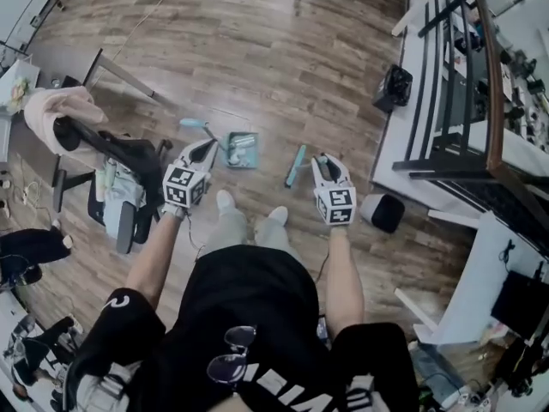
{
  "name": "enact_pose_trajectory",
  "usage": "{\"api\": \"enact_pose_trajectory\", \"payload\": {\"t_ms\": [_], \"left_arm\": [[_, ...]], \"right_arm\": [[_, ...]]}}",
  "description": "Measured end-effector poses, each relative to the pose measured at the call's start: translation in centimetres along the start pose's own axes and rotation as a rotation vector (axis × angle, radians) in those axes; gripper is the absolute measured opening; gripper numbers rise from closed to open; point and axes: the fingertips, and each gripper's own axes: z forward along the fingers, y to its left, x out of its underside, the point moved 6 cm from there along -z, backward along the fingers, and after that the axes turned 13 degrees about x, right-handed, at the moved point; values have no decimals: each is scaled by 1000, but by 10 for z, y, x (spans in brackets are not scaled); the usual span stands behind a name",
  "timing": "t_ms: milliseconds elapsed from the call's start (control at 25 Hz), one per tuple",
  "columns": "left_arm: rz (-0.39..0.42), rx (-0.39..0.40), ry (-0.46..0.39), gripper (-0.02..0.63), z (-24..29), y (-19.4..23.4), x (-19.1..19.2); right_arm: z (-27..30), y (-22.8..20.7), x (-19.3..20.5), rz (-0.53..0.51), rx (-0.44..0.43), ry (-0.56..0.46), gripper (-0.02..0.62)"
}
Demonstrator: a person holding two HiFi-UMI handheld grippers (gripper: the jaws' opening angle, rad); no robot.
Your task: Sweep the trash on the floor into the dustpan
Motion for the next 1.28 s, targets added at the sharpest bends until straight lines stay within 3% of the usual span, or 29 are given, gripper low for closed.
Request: {"api": "enact_pose_trajectory", "payload": {"t_ms": [720,1280], "left_arm": [[-66,-164,-146,-2,-62,-20,-24],[-95,-216,-196,-2,-83,-13,-33]], "right_arm": [[-7,-26,-38,-24,6,-55,87],[-4,-9,-54,-44,-36,-79,86]]}}
